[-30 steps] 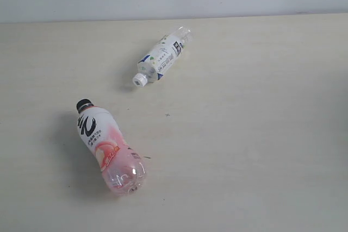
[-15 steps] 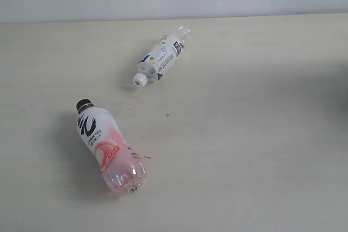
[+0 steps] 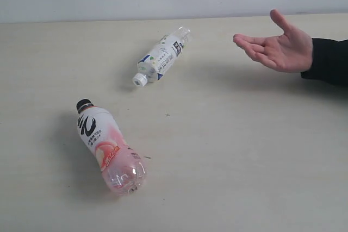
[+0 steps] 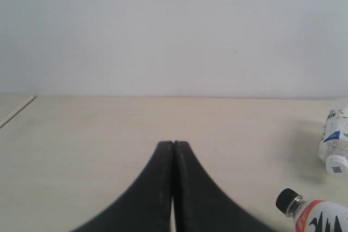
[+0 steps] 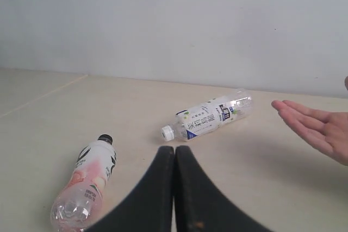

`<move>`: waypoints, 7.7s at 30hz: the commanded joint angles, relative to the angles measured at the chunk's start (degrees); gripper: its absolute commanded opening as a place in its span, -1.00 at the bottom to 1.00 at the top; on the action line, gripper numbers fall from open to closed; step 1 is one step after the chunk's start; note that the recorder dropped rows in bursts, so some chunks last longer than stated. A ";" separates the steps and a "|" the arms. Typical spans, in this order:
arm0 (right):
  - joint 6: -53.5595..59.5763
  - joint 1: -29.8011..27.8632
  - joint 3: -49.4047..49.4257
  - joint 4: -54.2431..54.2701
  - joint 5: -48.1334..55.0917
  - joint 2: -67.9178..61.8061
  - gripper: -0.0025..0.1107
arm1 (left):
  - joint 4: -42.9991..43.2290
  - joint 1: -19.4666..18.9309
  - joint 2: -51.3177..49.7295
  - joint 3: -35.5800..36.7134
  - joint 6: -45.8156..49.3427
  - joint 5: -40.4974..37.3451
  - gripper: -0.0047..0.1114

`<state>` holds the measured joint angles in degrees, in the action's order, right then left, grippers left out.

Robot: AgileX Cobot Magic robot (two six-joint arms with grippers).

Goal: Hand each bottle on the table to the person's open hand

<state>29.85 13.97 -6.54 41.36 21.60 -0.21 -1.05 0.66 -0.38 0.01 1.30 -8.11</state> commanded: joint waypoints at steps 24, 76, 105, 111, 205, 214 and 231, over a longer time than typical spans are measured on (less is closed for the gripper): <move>-0.02 0.06 -0.31 0.43 -0.81 0.21 -0.96 | -5.30 -0.05 0.38 -0.01 -13.81 11.20 -0.92; -0.02 0.06 -0.31 0.32 -0.81 0.21 -0.96 | -1.93 -0.05 -56.90 -61.63 15.80 -41.57 -0.92; -0.02 0.06 -0.31 0.21 -0.81 0.21 -0.96 | -1.50 16.01 -71.74 -61.63 -10.60 -53.04 -0.92; -0.02 0.06 -0.31 0.21 -0.81 0.21 -0.96 | -4.78 20.73 -76.90 -59.72 -18.18 -56.86 -0.92; -0.02 0.06 -0.31 0.21 -0.20 0.21 -0.96 | -7.25 35.44 -103.30 -50.67 -69.06 -23.70 0.35; -0.02 0.06 -0.31 0.21 -0.20 0.21 -0.96 | -7.25 35.44 -103.30 -50.67 -69.06 -23.70 0.35; -0.02 0.06 -0.31 0.21 -0.20 0.21 -0.96 | -7.10 35.44 -103.30 -50.67 -67.72 -22.98 0.35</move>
<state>29.85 13.97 -6.54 41.58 21.53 -0.21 -8.05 35.64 -103.71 -50.68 -66.81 -32.15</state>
